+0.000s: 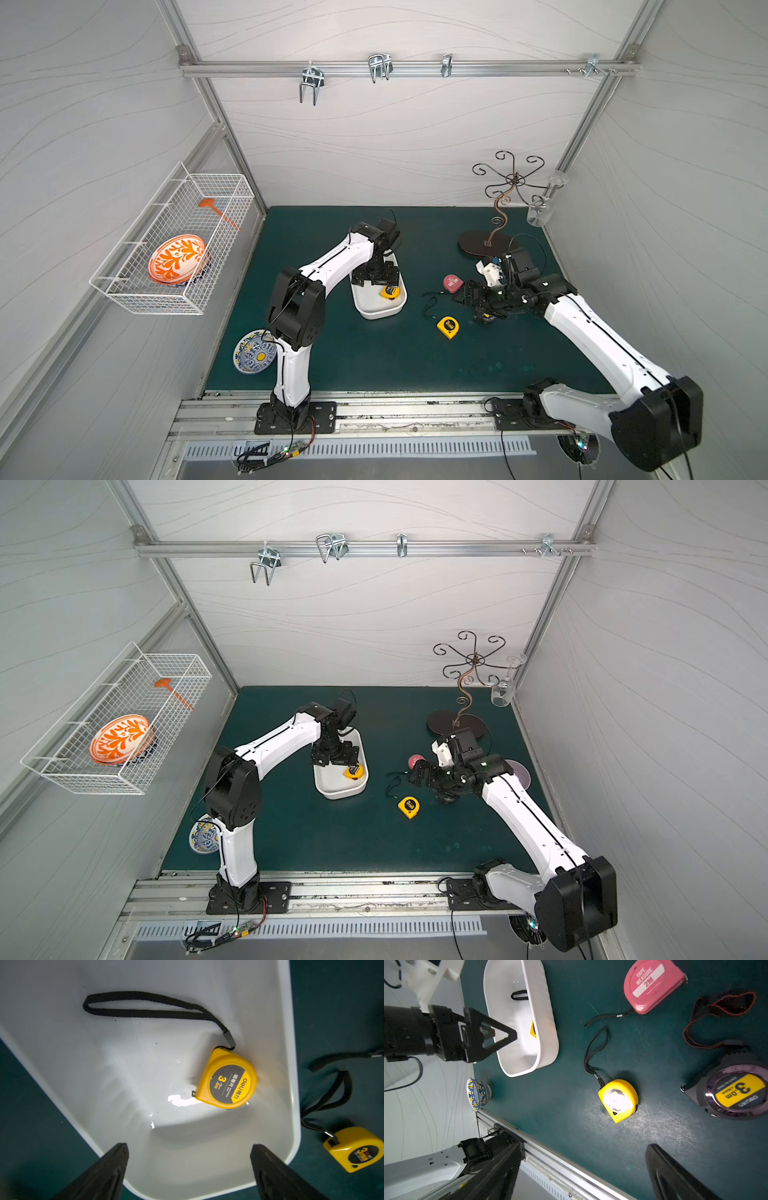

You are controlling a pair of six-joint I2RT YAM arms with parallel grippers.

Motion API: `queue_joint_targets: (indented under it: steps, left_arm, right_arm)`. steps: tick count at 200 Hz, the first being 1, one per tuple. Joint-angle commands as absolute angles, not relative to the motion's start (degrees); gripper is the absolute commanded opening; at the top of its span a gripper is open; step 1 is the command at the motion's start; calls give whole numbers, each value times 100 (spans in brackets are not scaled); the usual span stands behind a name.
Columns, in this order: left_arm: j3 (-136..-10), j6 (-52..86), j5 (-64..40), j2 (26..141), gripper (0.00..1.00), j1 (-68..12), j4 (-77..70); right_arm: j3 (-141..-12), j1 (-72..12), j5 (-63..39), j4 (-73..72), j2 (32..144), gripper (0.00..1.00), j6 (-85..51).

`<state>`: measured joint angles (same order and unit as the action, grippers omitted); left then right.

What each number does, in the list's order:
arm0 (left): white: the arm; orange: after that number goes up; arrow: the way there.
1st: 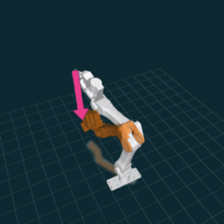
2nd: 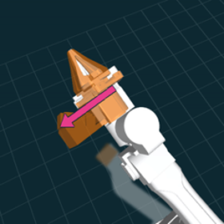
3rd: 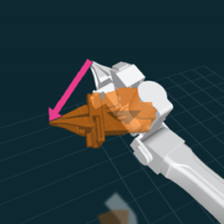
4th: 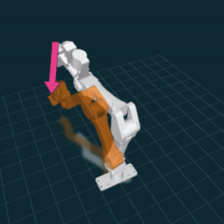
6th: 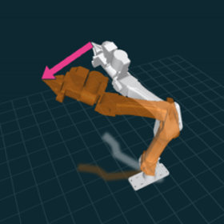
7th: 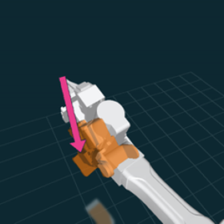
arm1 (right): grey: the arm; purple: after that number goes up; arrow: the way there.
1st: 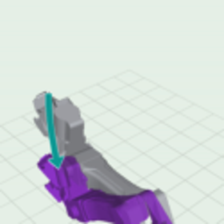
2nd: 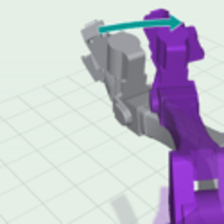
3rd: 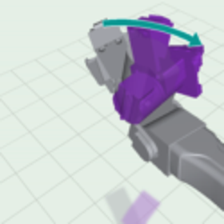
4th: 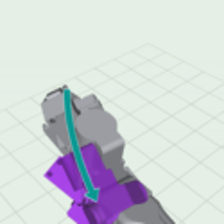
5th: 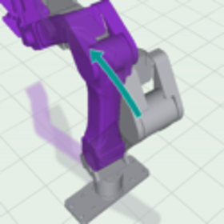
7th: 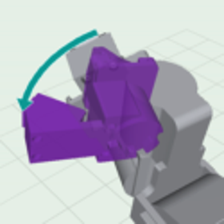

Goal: Take the tape measure out of the storage box
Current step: Adjust the tape measure in the storage box.

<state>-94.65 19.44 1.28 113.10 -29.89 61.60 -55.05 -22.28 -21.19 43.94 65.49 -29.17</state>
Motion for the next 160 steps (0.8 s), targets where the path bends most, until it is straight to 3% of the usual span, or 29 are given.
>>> queue_joint_targets:
  steps: [1, 160]
  left_arm:
    - [-9451, 1304, 331, 11390, 99, -3043, 5703]
    - [-9246, 744, -78, 12065, 99, -3331, 5211]
  right_arm:
    - [-5615, -2122, -2097, 4685, 6431, 99, -2902]
    - [-5940, -1846, -2298, 4868, 6494, 99, -2841]
